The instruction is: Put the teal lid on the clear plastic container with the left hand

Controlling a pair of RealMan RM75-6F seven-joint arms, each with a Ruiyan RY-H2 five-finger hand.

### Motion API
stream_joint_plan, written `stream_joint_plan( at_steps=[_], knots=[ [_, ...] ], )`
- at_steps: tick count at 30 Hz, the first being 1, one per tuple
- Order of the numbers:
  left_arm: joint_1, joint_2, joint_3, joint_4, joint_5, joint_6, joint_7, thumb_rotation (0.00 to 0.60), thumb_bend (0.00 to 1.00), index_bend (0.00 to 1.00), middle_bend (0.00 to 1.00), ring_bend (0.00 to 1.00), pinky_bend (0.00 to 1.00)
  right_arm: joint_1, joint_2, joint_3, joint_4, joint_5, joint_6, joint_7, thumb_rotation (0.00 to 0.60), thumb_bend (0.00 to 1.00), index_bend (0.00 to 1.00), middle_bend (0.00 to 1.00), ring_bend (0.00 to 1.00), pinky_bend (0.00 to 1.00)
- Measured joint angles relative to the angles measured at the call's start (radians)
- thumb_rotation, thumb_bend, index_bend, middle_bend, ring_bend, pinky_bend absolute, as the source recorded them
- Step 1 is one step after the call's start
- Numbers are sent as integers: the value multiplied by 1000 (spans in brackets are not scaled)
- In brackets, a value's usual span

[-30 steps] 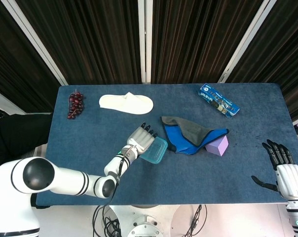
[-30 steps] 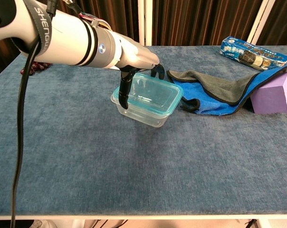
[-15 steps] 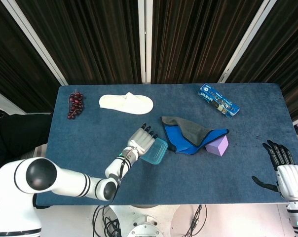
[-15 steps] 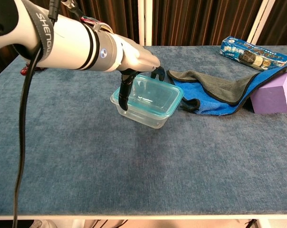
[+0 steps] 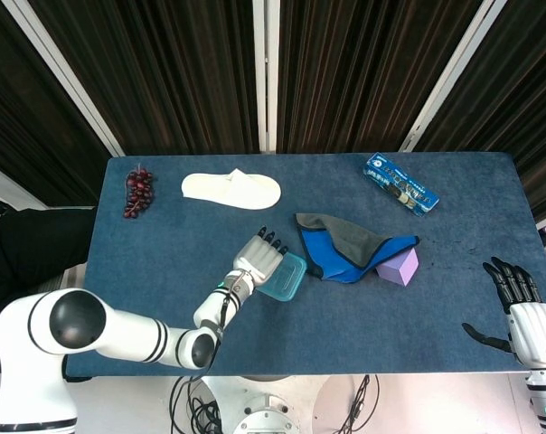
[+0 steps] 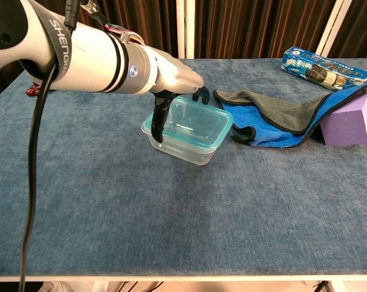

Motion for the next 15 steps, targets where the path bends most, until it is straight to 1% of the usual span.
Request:
stream_joint_plan(
  at_steps=[6, 15],
  knots=[
    [5, -3, -3, -1, 0, 18, 11, 600, 89, 71, 20, 0, 0, -2, -2, -1, 3, 3, -1, 3, 600, 61, 0, 19, 0, 0],
    [21, 9, -9, -31, 18, 45, 15, 600, 89, 62, 16, 0, 0, -2, 0, 0, 0, 0, 1, -1, 600, 60, 0, 19, 0, 0]
  ],
)
